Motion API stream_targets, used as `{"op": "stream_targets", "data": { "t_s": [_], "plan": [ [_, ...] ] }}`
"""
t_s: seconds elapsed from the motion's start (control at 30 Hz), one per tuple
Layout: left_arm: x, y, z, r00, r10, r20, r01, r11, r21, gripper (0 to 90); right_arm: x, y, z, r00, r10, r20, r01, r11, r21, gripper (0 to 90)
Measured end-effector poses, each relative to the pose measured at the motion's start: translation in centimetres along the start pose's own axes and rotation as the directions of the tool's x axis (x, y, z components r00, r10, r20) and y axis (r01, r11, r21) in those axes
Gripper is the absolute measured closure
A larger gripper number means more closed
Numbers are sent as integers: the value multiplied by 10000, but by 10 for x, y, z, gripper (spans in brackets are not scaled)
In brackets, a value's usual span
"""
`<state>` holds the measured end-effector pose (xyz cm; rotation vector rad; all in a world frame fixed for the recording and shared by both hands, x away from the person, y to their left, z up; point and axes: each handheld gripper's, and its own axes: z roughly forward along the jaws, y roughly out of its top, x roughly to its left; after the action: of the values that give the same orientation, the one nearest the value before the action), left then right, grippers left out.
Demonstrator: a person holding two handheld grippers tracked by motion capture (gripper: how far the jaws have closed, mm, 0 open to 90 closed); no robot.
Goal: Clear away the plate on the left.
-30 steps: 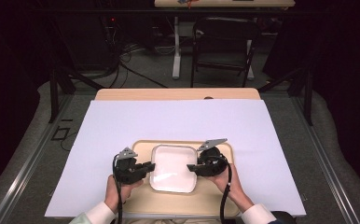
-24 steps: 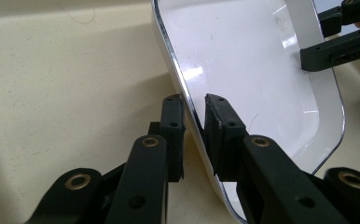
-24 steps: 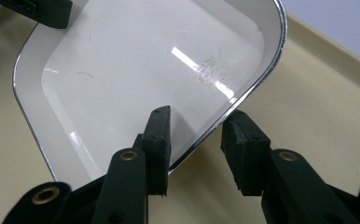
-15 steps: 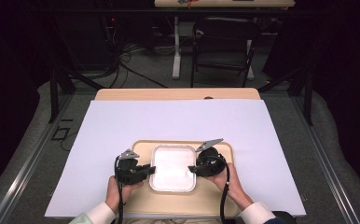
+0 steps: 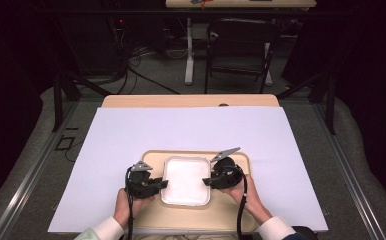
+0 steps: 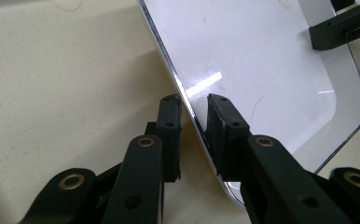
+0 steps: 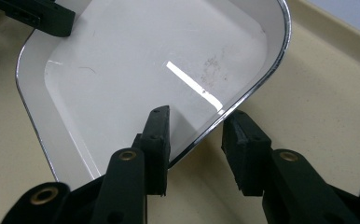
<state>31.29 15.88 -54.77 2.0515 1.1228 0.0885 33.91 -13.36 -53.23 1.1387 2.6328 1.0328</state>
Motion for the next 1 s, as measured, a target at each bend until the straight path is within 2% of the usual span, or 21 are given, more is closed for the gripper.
{"op": "stream_targets", "data": {
  "t_s": [0.03, 0.17, 0.27, 0.37, 0.57, 0.77, 1.0],
  "plan": [
    [-1, 0, 0, 9999, 125, -38, -125, 9999, 104, 747, 0, 0, 0, 10000, 32, -17, -32, 10000, 4, 619],
    [-1, 0, 1, 9998, 218, 5, -218, 9994, 266, 739, -2, 0, 1, 10000, 58, -52, -57, 9999, 113, 603],
    [-2, -2, 4, 9998, 194, 9, -194, 9982, 568, 710, -1, -1, 5, 9992, -138, 379, 124, 9992, 378, 591],
    [-2, -2, 3, 9997, 260, 20, -261, 9974, 666, 702, 0, -2, 8, 9986, -255, 457, 232, 9985, 500, 589],
    [-4, -2, 5, 9994, 341, -1, -340, 9972, 662, 689, 1, -2, 8, 9971, -384, 655, 346, 9977, 590, 593],
    [-5, -2, 5, 9995, 309, 46, -311, 9976, 623, 676, 1, -2, 8, 9970, -275, 722, 223, 9972, 712, 593],
    [-4, -2, 6, 9989, 462, -56, -458, 9973, 571, 677, 1, -3, 9, 9964, -242, 814, 183, 9972, 726, 572]
  ]
}}
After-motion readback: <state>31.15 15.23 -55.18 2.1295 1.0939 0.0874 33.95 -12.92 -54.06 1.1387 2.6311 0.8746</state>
